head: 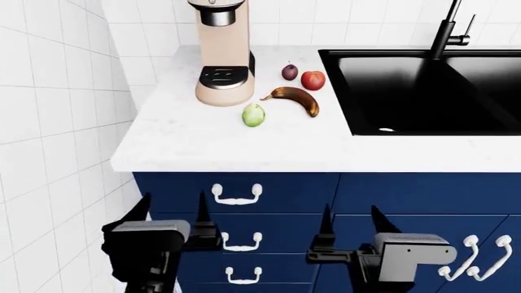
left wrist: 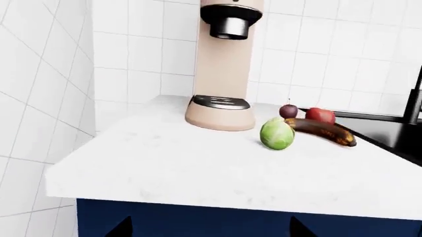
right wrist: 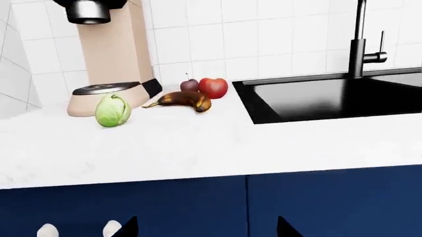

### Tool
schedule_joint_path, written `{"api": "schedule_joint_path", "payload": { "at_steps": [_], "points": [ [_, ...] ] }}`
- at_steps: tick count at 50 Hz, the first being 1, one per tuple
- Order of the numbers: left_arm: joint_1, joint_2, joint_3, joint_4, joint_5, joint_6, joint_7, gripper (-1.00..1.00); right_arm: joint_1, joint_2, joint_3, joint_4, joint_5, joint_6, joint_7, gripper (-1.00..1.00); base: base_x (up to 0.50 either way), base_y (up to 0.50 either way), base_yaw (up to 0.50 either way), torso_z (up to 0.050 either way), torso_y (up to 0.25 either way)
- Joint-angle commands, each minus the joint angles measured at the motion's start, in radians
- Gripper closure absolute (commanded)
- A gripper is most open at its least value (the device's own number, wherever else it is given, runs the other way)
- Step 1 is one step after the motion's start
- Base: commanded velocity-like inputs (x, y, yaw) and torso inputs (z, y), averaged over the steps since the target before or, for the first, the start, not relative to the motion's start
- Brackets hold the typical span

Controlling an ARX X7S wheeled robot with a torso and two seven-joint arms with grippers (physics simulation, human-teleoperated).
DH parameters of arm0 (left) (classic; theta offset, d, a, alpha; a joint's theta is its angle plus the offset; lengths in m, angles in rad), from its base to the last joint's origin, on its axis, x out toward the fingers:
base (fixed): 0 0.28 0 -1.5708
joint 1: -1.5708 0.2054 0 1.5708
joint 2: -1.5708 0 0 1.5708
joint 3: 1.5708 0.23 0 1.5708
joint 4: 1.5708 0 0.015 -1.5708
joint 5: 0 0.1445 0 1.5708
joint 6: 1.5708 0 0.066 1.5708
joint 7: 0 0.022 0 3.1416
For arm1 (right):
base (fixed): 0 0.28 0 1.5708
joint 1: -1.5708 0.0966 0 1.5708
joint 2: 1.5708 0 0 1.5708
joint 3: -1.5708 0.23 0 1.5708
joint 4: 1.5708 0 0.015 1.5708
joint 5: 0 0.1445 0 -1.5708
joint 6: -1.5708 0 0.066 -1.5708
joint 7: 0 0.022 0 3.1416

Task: There is a mixed pile of frozen fruits and vegetables on the counter. Locate all the frozen vegetables and place the items in a bowl on the counter. Take all the frozen fruits and defrost them in a running sink.

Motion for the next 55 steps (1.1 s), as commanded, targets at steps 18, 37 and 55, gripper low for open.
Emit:
{"api": "schedule_joint_path", "payload": {
  "at_steps": [18,37,55],
  "points": [
    [-0.74,0.01,-0.376,0.519,-0.956,-1.37,-0.583,-1.0,0.656,0.173,0.3,-0.61,1.088,1.174,0.549,-1.0,0.0,0.0,0.0,0.0,0.0],
    [-1.114,-0.17,-0.154,0.019,-1.525,-1.284,-1.012,-1.0,1.106,0.261,0.153,-0.222,1.484,1.222,0.656,-1.0,0.0,0.0,0.0,0.0,0.0],
    [-1.139,-0.286,-0.114,0.039,-1.639,-1.193,-1.173,-1.0,1.172,0.358,0.089,-0.166,1.63,1.211,0.76,-1.0,0.31,0.05,0.0,0.0,0.0]
  ]
}}
